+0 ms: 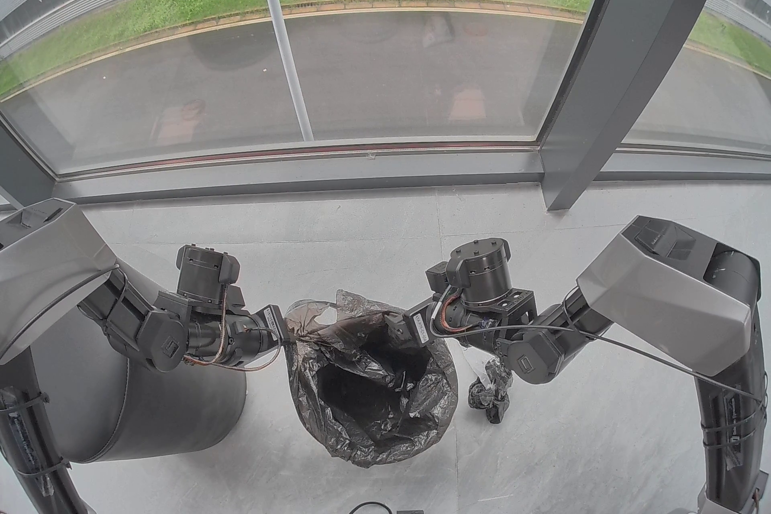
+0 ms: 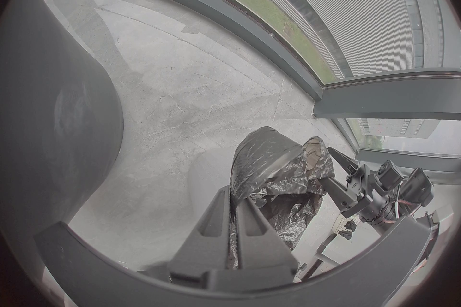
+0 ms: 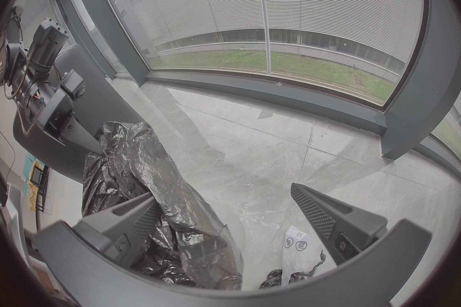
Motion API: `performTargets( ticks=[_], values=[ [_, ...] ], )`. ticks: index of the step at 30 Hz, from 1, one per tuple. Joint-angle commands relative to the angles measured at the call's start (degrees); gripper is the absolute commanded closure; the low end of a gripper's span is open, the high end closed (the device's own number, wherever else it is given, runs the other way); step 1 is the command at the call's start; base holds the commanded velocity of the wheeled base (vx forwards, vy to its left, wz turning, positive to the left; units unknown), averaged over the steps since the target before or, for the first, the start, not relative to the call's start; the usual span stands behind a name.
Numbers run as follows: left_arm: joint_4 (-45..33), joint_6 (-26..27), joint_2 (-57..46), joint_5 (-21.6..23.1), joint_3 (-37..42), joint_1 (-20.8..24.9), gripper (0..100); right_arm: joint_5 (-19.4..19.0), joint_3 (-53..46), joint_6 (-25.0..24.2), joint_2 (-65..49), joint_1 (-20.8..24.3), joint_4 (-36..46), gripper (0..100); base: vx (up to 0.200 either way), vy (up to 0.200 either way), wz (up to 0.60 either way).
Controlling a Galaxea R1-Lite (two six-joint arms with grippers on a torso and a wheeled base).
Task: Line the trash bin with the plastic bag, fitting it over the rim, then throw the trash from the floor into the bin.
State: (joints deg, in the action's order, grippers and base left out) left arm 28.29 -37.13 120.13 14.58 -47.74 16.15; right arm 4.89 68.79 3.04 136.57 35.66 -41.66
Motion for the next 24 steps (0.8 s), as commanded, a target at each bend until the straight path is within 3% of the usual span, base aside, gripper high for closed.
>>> performTargets(
  ticks=[1,10,23,24],
  values=[
    [0.2,0.0,0.2,0.1,-0.1,0.0,100,0.1,1.8,0.0,1.6,-0.7,-0.1,0,0.000,0.000,0.00],
    [5.9,0.0,0.6,0.0,1.2,0.3,100,0.8,2.6,-0.1,2.6,-0.9,-0.4,0,0.000,0.000,0.00],
    [5.1,0.9,-2.0,0.0,2.8,0.8,100,0.8,2.4,-0.7,1.7,-0.8,-0.4,0,0.000,0.000,0.00],
    [5.1,0.9,-2.2,0.0,2.9,0.9,0,0.9,2.4,-0.8,1.6,-0.8,-0.4,0,0.000,0.000,0.00]
  ],
)
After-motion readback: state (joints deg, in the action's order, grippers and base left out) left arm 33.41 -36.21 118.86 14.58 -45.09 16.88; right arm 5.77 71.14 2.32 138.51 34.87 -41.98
